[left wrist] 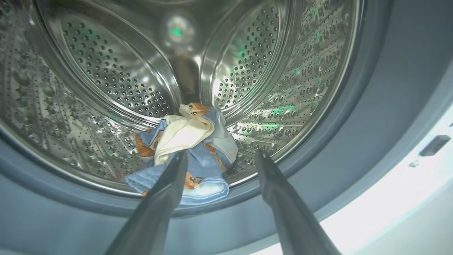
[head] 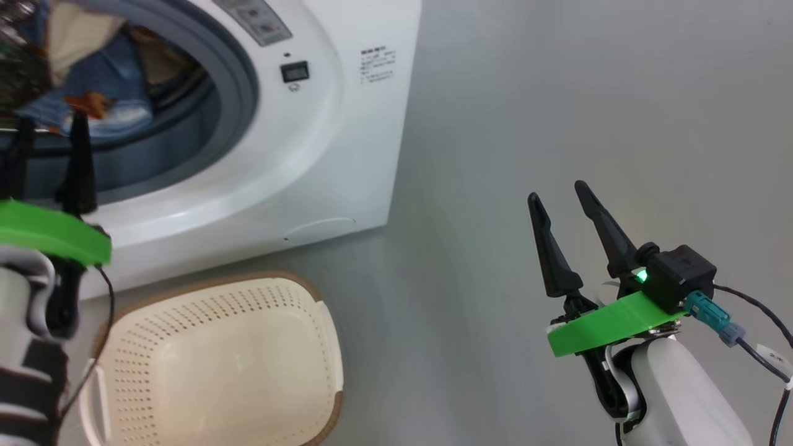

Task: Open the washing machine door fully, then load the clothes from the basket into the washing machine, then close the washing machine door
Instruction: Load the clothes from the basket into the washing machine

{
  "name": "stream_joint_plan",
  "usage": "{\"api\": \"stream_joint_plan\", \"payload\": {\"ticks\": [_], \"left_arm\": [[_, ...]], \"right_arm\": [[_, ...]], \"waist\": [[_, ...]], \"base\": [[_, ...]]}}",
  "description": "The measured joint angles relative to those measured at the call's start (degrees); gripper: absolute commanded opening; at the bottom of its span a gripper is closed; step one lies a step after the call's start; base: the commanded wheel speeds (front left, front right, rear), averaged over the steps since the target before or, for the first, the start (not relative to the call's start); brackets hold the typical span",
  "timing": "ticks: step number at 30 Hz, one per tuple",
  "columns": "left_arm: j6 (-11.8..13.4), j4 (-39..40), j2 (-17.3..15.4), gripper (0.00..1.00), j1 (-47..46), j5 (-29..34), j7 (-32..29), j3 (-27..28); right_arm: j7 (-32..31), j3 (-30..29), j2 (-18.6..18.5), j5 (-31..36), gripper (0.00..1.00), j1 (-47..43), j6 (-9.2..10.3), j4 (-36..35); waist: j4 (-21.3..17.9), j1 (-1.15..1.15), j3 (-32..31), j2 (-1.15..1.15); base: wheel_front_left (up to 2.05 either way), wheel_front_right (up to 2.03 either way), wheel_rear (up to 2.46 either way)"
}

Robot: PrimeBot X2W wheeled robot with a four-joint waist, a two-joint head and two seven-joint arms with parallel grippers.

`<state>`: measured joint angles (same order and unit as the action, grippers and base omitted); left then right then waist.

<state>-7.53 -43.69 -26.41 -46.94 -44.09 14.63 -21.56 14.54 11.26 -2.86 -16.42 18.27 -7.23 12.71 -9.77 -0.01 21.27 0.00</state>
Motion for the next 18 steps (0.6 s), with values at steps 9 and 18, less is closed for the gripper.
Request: {"api": "stream_joint_plan", "payload": {"ticks": [9,18], "left_arm": [[0.0,7.8,4.52,1.0,13.18,8.02,0.0,8.93],[0.0,14.39,8.43,1.0,25.18,12.35,0.0,16.3]], "right_arm": [[0.0,-0.96,-0.01,0.44,1.0,-2.07,0.01,2.31],[0.0,-0.89,-1.33,0.19,1.0,-4.27,0.01,3.44]], "waist": [[3.86,0.0,-6.4,0.0],[7.23,0.01,-12.3,0.0]], "base": [[0.0,0.0,0.0],[0.0,0.0,0.0]]}}
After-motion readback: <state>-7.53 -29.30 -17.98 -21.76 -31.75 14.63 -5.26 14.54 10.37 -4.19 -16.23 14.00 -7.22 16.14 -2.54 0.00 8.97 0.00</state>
